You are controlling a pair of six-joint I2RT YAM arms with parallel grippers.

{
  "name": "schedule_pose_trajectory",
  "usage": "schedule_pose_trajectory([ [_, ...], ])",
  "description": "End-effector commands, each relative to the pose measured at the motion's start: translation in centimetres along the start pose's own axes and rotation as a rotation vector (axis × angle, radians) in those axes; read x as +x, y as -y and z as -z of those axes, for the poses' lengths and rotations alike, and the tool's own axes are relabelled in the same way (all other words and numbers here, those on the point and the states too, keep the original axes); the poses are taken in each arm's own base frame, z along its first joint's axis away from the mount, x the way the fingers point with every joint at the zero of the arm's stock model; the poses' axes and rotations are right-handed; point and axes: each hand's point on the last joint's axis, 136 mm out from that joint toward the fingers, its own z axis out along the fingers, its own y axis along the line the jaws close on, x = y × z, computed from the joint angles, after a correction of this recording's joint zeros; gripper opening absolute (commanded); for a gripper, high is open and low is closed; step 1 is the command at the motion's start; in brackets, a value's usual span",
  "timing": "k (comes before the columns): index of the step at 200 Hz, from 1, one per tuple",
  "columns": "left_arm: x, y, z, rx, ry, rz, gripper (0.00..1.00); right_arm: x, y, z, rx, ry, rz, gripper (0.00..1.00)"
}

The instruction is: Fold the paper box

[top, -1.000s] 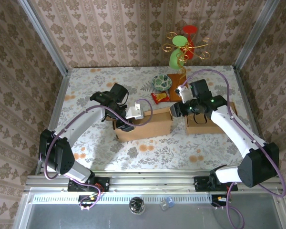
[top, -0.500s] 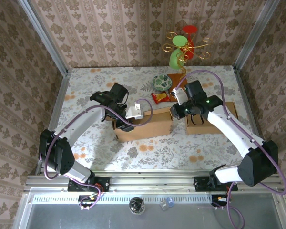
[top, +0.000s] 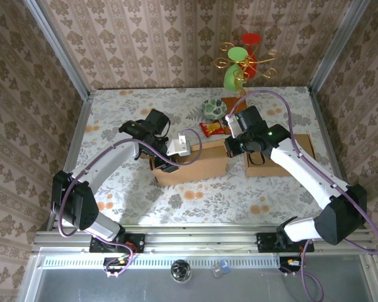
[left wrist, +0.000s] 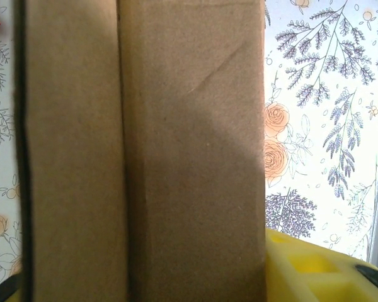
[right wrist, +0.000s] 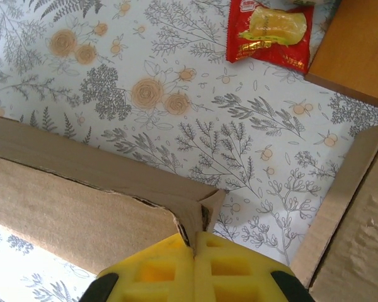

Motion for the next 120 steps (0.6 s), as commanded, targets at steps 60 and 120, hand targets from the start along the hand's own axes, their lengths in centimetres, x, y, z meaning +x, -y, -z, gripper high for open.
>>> schedule_pose_trajectory([
  [60,-1.0,-0.7,0.3,-0.024,0.011,0.029,0.47,0.5,-0.5,-0.9,0.023,-0.046,-0.233,0.00],
  [120,-1.0,-1.1,0.1,-0.022,0.028,0.066,0.49,1.6,0.4,-1.3,0.091,0.035,-0.221,0.00],
])
